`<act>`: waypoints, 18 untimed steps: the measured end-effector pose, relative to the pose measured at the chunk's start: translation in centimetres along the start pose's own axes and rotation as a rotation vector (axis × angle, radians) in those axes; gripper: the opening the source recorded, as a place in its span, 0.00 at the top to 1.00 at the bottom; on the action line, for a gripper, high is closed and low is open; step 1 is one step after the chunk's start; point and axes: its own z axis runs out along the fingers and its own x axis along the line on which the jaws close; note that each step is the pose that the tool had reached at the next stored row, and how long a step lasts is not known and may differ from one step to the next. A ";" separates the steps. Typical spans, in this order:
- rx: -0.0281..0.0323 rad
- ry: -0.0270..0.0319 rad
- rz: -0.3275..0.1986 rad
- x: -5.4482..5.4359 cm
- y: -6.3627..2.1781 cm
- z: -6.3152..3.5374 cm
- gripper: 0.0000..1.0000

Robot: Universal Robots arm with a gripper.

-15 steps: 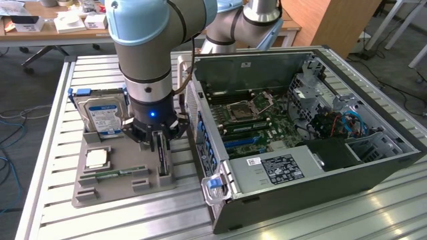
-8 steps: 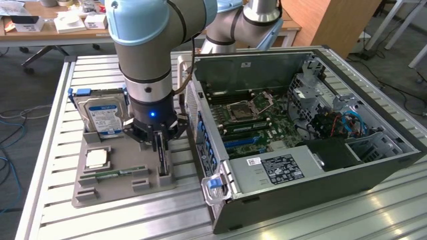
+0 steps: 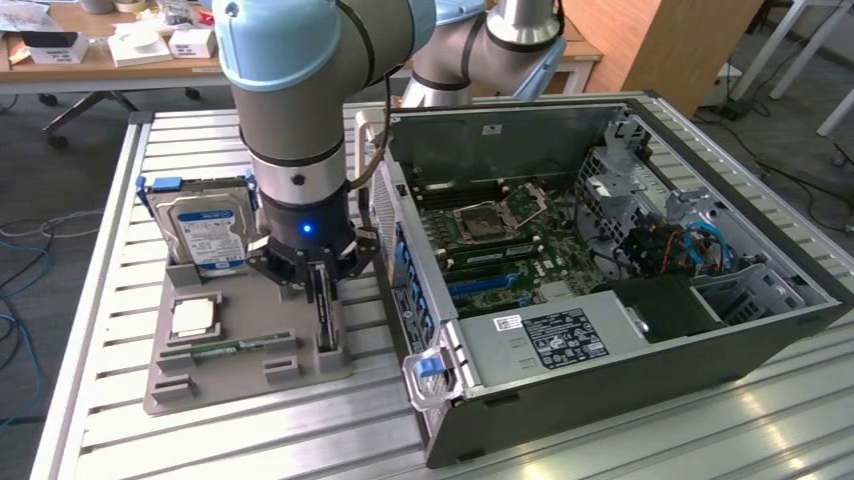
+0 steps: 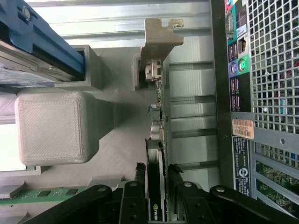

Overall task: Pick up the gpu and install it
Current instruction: 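Pick up the gpu and move the gpu toward the slot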

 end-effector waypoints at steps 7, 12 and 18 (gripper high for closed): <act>0.0007 0.0001 0.001 0.0 0.00 0.02 0.67; 0.0007 0.0000 0.001 0.0 0.00 0.02 0.67; 0.0007 0.0001 0.001 0.0 0.00 0.02 0.74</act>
